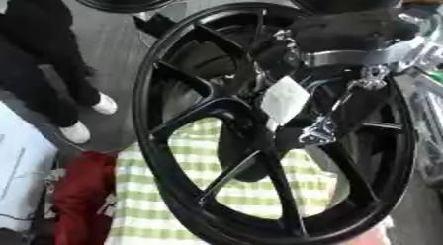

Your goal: Pull the pin out of the wheel hub.

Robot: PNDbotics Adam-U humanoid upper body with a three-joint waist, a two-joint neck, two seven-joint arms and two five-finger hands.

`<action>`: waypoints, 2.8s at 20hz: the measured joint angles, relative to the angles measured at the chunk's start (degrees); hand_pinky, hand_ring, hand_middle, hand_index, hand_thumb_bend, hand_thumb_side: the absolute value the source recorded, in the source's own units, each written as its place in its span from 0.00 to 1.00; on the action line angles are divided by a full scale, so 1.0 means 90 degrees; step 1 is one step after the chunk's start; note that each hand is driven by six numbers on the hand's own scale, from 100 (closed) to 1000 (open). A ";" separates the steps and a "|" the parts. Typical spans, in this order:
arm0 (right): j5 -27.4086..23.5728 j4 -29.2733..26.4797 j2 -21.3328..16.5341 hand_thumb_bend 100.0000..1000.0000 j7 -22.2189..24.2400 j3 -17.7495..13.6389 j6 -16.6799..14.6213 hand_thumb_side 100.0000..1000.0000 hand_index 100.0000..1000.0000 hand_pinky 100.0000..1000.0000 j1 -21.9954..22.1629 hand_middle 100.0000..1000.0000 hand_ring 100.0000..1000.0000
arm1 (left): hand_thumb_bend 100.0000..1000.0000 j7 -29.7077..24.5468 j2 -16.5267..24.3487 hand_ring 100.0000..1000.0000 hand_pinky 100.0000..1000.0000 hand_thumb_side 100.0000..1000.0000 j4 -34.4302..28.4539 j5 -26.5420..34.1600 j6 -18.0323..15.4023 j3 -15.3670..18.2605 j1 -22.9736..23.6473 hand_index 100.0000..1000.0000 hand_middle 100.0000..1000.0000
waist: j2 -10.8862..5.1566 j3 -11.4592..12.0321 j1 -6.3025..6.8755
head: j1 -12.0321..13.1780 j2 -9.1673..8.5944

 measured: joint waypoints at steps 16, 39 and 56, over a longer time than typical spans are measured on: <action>0.0396 0.0000 -0.0159 0.34 -0.0271 -0.0110 0.0094 0.16 0.81 0.90 0.0475 0.69 0.81 | 0.06 -0.0001 -0.0051 0.74 0.48 0.80 0.0033 0.0001 0.0018 0.0000 0.0000 0.69 0.74 | 0.0042 0.0056 -0.0013 | 0.0089 -0.0050; 0.0720 0.0000 -0.0578 0.23 -0.0714 -0.0500 0.0068 0.19 0.78 0.89 0.1038 0.62 0.79 | 0.06 -0.0042 -0.0104 0.75 0.49 0.81 0.0041 0.0004 0.0051 -0.0001 -0.0007 0.69 0.74 | 0.0107 0.0071 -0.0039 | 0.0167 -0.0178; 0.0552 0.0000 -0.0575 0.18 -0.0517 -0.0486 -0.0085 0.16 0.73 0.88 0.0867 0.56 0.73 | 0.06 -0.0066 -0.0105 0.75 0.49 0.82 0.0078 0.0018 0.0070 -0.0002 -0.0010 0.69 0.75 | 0.0138 0.0077 -0.0043 | 0.0134 -0.0422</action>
